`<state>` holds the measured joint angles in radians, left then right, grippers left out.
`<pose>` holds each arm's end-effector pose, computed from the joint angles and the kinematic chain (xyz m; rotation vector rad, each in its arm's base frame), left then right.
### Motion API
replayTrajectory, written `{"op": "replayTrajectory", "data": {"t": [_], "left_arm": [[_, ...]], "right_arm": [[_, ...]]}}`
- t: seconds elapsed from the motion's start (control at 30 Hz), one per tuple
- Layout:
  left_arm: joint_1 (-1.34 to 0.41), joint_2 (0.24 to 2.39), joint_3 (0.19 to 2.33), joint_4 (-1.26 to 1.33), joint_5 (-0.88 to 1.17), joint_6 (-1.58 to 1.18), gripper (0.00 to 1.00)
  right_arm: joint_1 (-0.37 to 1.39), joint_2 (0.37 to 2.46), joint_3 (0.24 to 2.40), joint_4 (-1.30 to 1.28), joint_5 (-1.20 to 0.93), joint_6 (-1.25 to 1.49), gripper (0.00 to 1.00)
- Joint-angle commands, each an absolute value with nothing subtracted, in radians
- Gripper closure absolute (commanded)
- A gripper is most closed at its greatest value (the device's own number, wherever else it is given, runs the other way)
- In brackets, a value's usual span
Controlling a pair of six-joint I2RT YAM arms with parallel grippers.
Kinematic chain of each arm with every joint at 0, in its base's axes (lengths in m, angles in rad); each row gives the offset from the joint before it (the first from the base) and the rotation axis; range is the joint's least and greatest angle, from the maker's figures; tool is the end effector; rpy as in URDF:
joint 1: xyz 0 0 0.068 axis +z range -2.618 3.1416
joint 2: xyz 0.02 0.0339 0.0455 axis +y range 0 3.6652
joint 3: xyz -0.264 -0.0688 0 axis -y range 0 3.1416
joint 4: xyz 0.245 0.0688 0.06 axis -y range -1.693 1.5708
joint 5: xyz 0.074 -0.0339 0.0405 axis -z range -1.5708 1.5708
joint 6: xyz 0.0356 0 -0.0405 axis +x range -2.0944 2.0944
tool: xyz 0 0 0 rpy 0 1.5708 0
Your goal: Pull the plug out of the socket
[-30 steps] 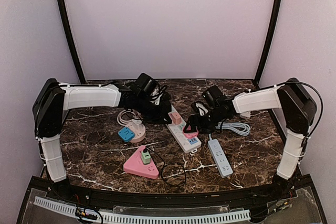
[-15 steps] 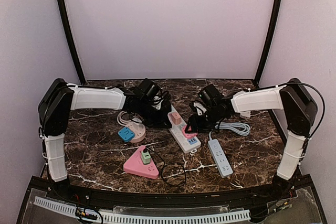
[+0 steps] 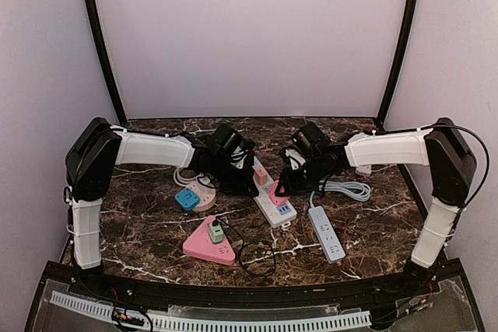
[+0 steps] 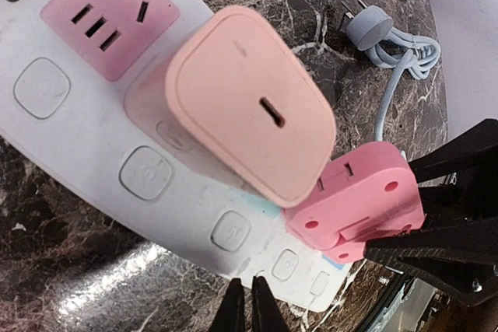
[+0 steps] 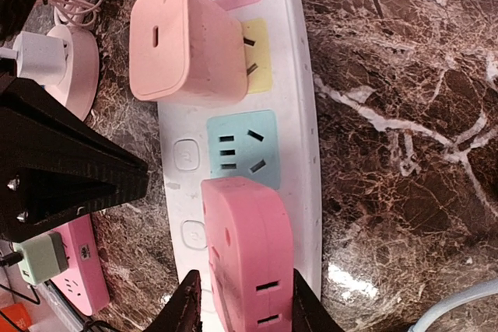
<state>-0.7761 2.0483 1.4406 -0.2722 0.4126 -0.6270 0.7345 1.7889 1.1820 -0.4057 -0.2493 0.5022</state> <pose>0.3073 -0.3217 0.1752 0.4006 2.6553 -1.0500 0.2688 0.2545 0.1888 -0.4145 2.7053 0.7336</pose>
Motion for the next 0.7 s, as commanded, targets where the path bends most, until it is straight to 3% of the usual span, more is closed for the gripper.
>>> {"op": "replayTrajectory", "data": {"t": [0.0,0.67], "left_arm": [[-0.789,2.068,1.474,-0.253,0.438,-0.637,0.95],[-0.809,2.127,1.480,-0.188,0.486,-0.671,0.96]], "right_arm": [[0.755,1.774,1.200,-0.403,-0.241,0.520,0.69],[0.768,1.806,1.211,-0.365,-0.243,0.556,0.82]]}}
